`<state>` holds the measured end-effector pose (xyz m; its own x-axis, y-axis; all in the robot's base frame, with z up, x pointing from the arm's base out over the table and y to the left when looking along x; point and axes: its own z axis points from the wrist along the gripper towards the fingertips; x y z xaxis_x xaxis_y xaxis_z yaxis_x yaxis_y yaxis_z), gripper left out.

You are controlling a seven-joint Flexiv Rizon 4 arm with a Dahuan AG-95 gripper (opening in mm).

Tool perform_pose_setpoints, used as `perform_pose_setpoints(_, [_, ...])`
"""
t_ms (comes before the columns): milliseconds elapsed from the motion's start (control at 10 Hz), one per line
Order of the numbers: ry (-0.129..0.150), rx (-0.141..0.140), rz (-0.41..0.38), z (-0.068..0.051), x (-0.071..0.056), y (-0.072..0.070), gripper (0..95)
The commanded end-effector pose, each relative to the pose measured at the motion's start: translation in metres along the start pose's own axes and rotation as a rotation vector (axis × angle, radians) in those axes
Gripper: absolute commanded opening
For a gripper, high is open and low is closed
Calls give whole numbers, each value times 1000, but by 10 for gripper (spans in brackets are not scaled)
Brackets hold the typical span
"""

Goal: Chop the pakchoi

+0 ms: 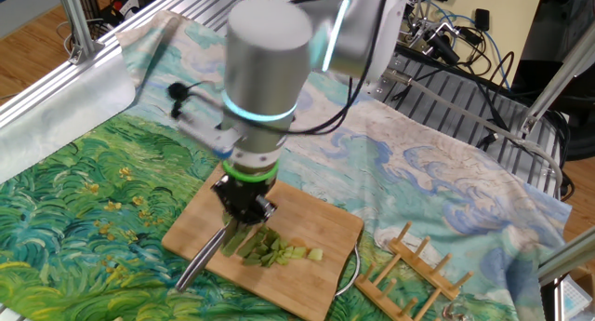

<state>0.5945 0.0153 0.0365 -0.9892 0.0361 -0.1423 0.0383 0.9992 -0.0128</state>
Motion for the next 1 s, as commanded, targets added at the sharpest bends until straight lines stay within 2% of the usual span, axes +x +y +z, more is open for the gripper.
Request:
perform_pose_setpoints(100, [-18,-7,9,7,2,2,0])
perform_pose_setpoints(300, [-15,4,6,8,4,2,0])
perform_pose_setpoints(600, [-12,-9,4,5,-5,2,0])
perform_pose_setpoints(800, [-21,-6,6,16,-10,5,0])
perform_pose_setpoints(900, [-11,-1,-3,18,-16,4,0])
perform_pose_setpoints(1000, [-5,-1,-8,15,-22,3,0])
